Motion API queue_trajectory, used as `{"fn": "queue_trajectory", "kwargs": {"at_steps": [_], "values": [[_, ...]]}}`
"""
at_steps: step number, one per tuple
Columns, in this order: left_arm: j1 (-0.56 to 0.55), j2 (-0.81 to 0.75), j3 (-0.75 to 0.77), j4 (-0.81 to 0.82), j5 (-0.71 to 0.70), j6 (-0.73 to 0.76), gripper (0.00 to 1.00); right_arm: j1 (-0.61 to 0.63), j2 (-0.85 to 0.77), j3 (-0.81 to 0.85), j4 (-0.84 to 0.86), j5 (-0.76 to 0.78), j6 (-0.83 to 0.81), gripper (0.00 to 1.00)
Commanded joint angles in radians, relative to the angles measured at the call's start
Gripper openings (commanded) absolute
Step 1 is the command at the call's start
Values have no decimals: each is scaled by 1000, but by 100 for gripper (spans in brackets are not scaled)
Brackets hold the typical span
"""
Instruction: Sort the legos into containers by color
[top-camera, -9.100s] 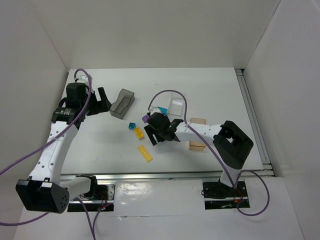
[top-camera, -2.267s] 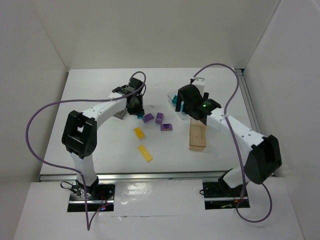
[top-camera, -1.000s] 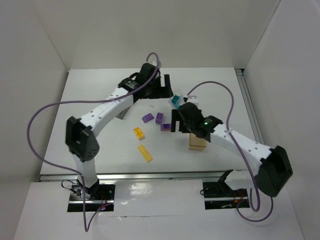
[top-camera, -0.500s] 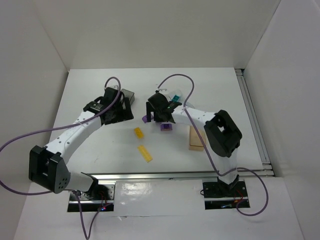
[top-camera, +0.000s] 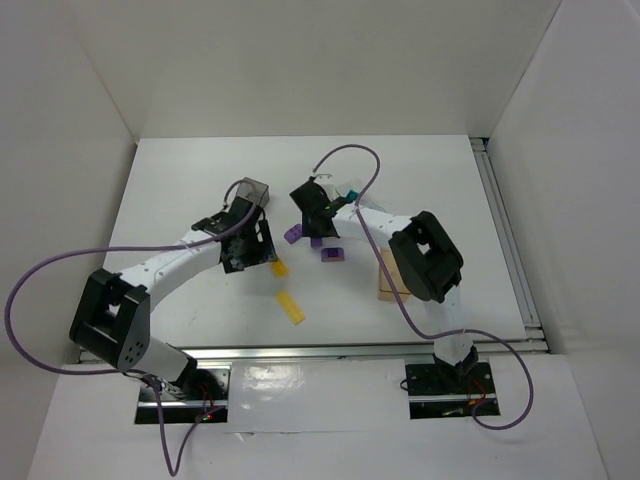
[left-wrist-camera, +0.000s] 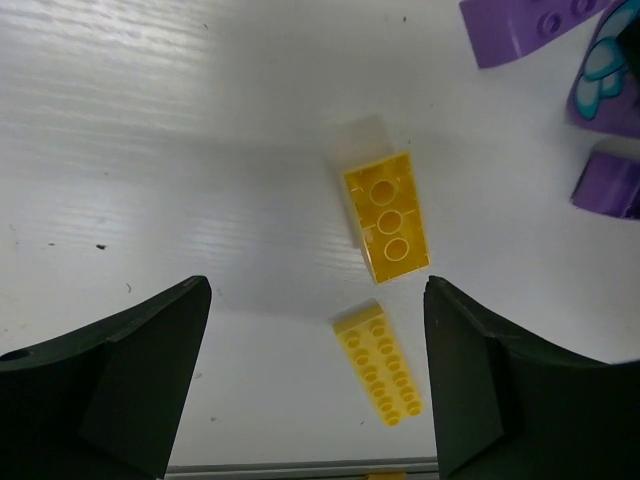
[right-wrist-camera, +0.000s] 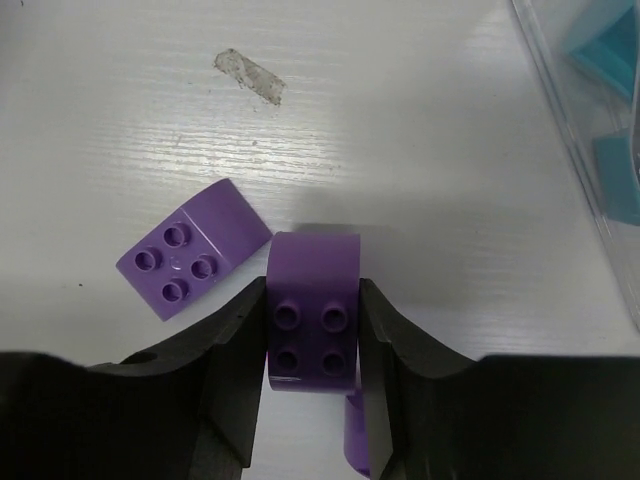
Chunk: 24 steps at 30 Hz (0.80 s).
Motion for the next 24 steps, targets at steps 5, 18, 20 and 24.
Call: {"fn": "queue_trajectory", "kwargs": {"at_steps": [5, 18, 20, 24], "values": [[-37, 125, -13, 117, 21, -125, 92, -14, -188, -8, -12, 72, 7, 28], [-89, 335, 92, 126, -16, -167, 65, -115, -781, -431, -176, 224, 48, 28], [-98, 335, 92, 126, -25, -167, 60, -139, -842, -474, -213, 224, 48, 29], [-108, 326, 110, 126, -25, -167, 38, -171, -935, -557, -235, 166, 48, 29]]}}
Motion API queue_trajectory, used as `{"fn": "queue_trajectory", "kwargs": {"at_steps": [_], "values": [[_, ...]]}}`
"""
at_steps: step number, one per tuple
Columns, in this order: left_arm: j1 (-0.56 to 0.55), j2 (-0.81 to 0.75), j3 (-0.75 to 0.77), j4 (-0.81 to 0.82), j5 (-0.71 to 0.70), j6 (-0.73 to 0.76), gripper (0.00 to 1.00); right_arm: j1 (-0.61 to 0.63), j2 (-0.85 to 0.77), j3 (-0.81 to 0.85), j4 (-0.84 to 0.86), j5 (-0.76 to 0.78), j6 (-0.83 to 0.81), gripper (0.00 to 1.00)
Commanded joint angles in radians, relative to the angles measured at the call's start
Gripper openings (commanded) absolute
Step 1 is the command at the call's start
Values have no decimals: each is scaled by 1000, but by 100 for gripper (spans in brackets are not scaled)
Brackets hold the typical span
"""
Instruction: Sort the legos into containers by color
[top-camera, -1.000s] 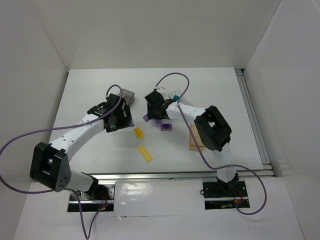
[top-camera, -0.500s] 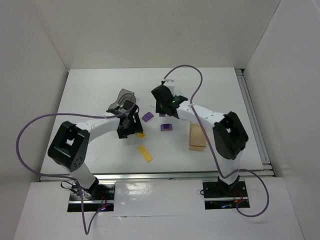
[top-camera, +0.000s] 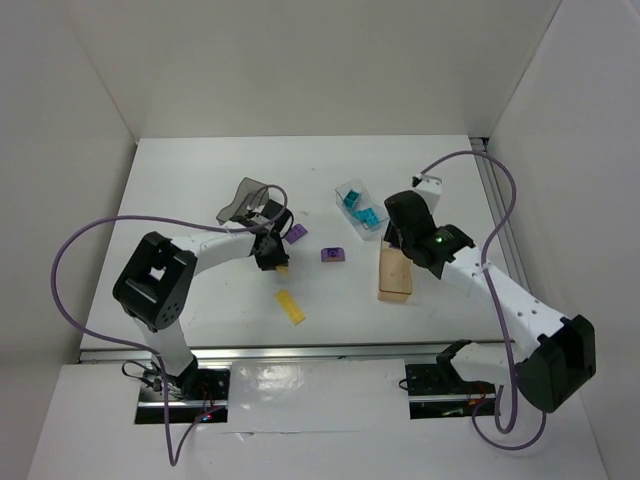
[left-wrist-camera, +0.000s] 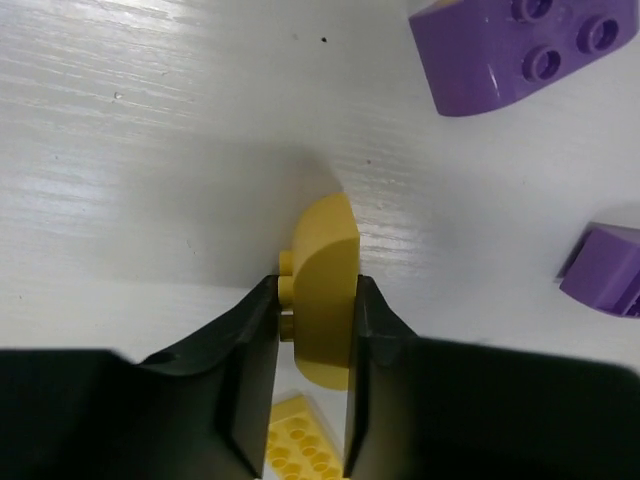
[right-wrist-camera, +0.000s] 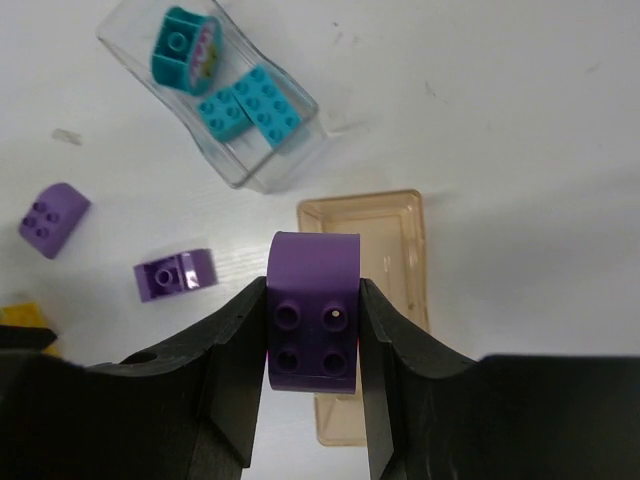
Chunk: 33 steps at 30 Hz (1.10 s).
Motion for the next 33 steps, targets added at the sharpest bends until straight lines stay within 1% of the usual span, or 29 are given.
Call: {"fn": "queue_trajectory", "kwargs": {"at_steps": [1, 2, 4, 5, 7, 9, 11, 13, 14, 15, 16, 18, 20, 23, 26, 29, 31, 32, 33], "values": [[-17, 10, 27, -12, -8, -11, 32, -18, -48, -70, -48, -45, 16, 29], [-17, -1, 38, -23, -18, -11, 24, -18, -48, -86, -48, -57, 16, 29], [-17, -11, 66, -41, -18, -2, 17, -18, -39, -121, -36, -70, 16, 29], [-17, -12, 76, -64, -33, 9, 12, -18, -30, -130, -16, -70, 28, 29], [-17, -25, 111, -89, -47, 19, 8, -18, -21, -152, 7, -82, 28, 29], [-17, -62, 142, -127, -76, 42, 8, -29, 1, -163, 28, -82, 17, 31], [3, -82, 194, -147, -76, 67, 7, -38, 31, -174, 42, -73, 8, 33], [41, -96, 263, -178, -87, 116, 7, -50, 50, -174, 67, -73, -4, 42], [57, -96, 289, -190, -87, 131, 5, -61, 65, -183, 76, -73, -16, 56], [72, -96, 315, -202, -112, 160, 5, -61, 74, -183, 76, -82, -17, 65], [106, -81, 363, -215, -125, 173, 5, -61, 74, -183, 88, -82, -27, 74], [143, -58, 412, -239, -134, 212, 4, -61, 100, -155, 88, -82, -27, 89], [198, -10, 481, -258, -134, 231, 4, -61, 101, -131, 64, -82, -27, 90], [267, 47, 536, -270, -108, 251, 4, -30, 75, -86, 54, -82, -27, 90], [316, 132, 625, -279, -73, 277, 4, 26, 74, -30, 42, -82, -27, 90], [347, 221, 702, -288, -32, 299, 10, 92, 107, 32, 8, -56, -9, 91], [347, 293, 745, -298, -22, 325, 14, 129, 131, 63, 8, -47, -9, 91], [357, 318, 770, -331, -22, 325, 21, 138, 131, 63, 8, -47, -9, 93], [357, 338, 812, -344, -22, 335, 36, 139, 155, 75, 8, -47, 0, 93]]}}
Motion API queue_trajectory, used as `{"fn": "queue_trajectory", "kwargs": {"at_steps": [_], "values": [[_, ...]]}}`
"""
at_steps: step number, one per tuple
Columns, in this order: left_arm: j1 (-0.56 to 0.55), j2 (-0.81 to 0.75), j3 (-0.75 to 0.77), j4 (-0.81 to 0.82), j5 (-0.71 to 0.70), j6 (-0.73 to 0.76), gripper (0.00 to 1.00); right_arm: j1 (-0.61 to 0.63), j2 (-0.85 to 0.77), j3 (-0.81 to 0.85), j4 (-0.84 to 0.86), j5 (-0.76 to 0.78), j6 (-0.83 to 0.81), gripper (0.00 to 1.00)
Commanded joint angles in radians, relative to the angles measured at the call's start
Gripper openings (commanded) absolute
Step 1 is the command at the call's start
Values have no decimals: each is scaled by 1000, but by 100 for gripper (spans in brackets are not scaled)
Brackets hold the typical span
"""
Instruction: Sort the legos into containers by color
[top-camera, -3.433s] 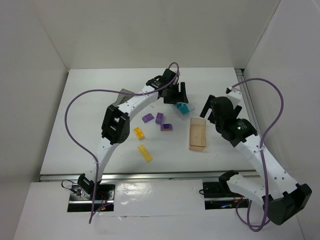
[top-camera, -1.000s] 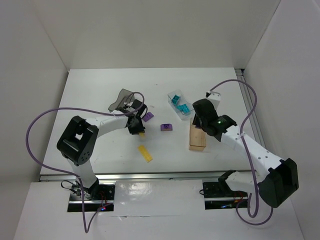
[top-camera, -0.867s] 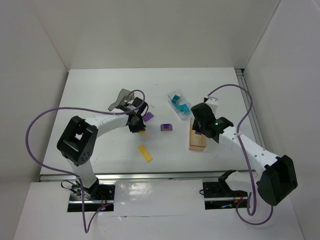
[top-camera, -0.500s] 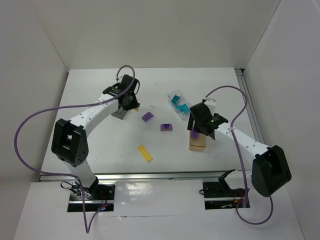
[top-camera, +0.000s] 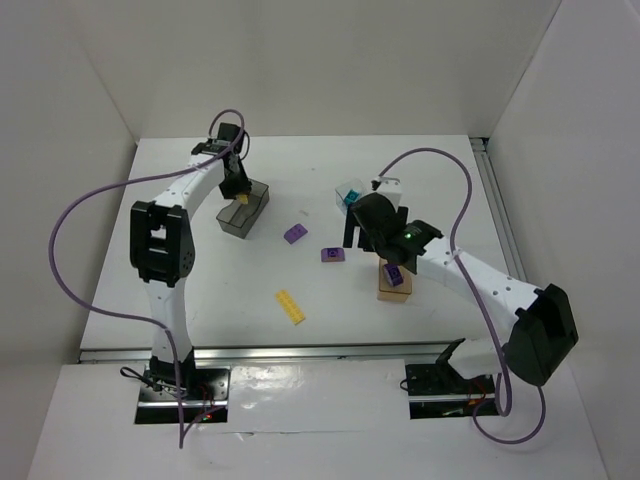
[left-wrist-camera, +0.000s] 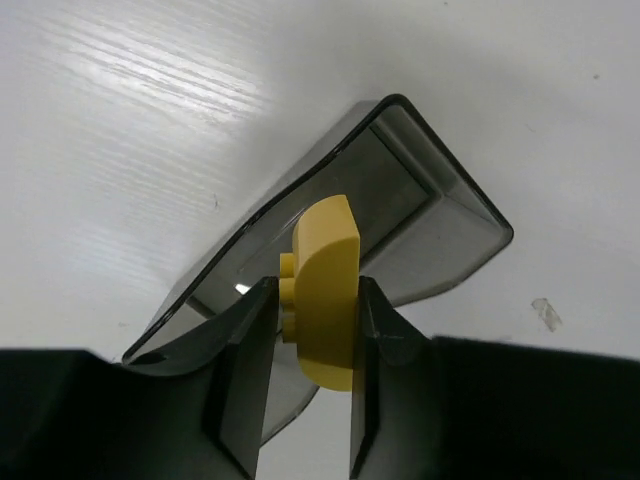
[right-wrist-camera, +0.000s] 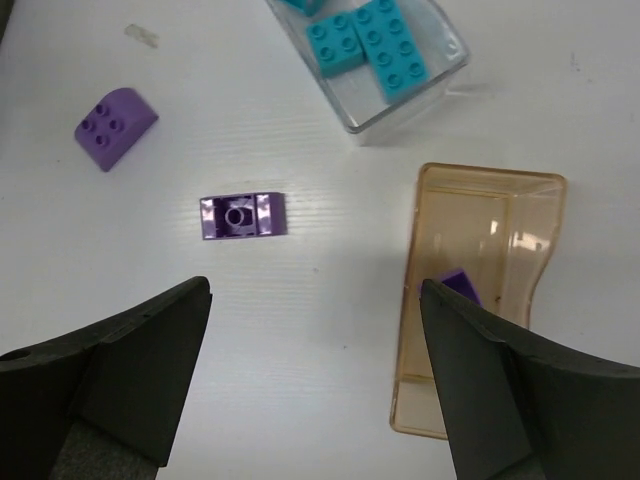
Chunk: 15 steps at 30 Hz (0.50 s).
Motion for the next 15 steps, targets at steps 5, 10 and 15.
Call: {"fn": "queue_trajectory", "kwargs": {"at_steps": [5, 10, 15], "values": [[-8, 56, 123, -83, 32, 62, 81, 59, 121, 90, 18, -1, 5, 95], [-35, -74, 71, -83, 22, 83, 88, 69, 266, 131, 61, -68, -16, 100], [-75, -299, -156, -18, 61, 71, 87, 69, 388, 153, 92, -134, -50, 100]]}}
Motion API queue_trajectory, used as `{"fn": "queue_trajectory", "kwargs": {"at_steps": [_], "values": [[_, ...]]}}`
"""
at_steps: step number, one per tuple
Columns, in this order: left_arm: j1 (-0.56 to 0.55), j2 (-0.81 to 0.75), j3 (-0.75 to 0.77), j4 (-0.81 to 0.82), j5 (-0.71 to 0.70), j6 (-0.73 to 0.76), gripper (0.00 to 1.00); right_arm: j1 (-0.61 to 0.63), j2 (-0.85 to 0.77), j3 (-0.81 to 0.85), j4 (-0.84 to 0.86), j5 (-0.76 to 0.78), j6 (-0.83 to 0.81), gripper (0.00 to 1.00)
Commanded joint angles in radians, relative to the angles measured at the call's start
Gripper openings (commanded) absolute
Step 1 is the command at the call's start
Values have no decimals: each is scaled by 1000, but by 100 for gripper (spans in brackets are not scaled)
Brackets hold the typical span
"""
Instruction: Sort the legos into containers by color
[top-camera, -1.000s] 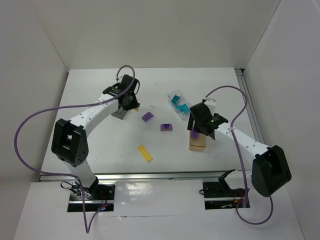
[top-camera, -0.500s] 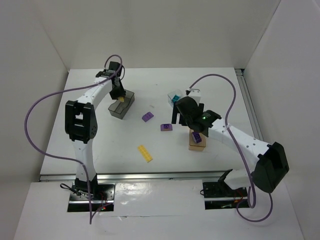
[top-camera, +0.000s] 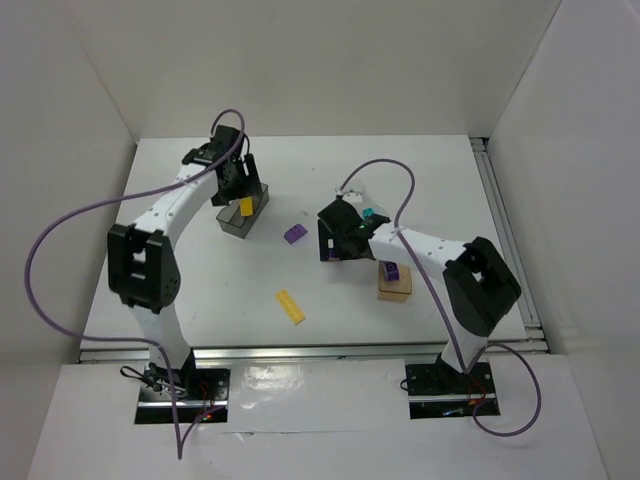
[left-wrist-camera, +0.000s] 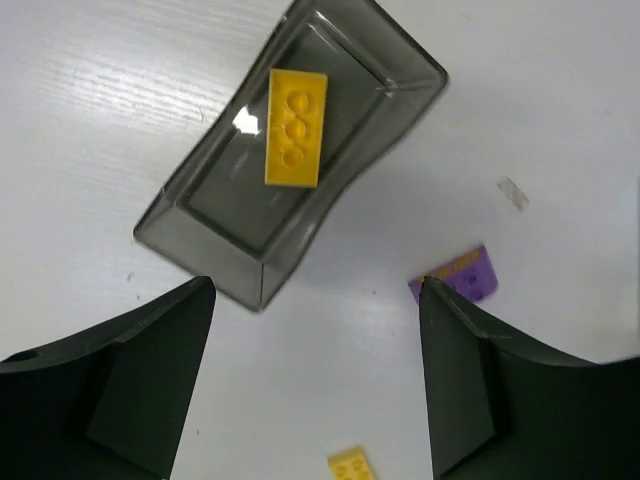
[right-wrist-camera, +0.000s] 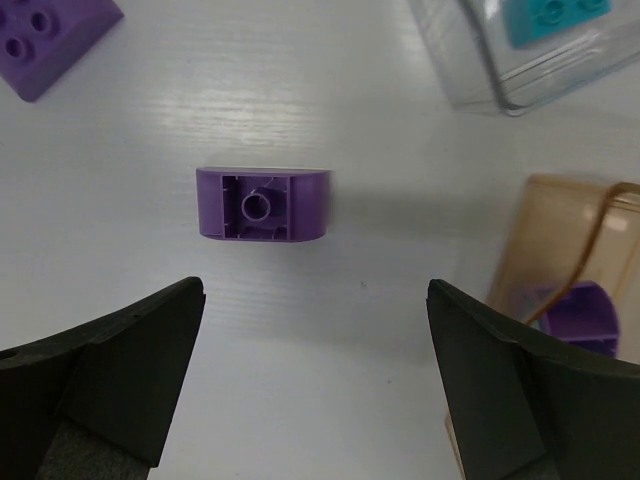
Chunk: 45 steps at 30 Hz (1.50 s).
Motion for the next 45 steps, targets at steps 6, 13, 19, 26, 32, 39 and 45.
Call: {"fn": "queue_trajectory", "kwargs": {"at_steps": [6, 13, 19, 26, 32, 39, 45], "values": [[-121, -441, -511, 142, 74, -128, 83, 8, 106, 54, 110, -73, -32, 100], [-204, -590, -712, 181, 64, -282, 83, -2, 217, 115, 124, -97, -51, 100], [-226, -581, -674, 153, 6, -254, 83, -2, 286, 149, 145, -106, -42, 100], [-226, -599, -674, 129, -16, -254, 82, -2, 310, 160, 125, -82, -33, 74], [-226, -599, -706, 120, -27, -254, 81, 7, 235, 180, 73, -36, -23, 49], [-262, -584, -739, 169, 38, -236, 79, 7, 41, 148, -3, 104, -14, 49], [-422, -476, -717, 169, 6, -297, 79, -15, -239, -39, -28, 219, 60, 50]]}}
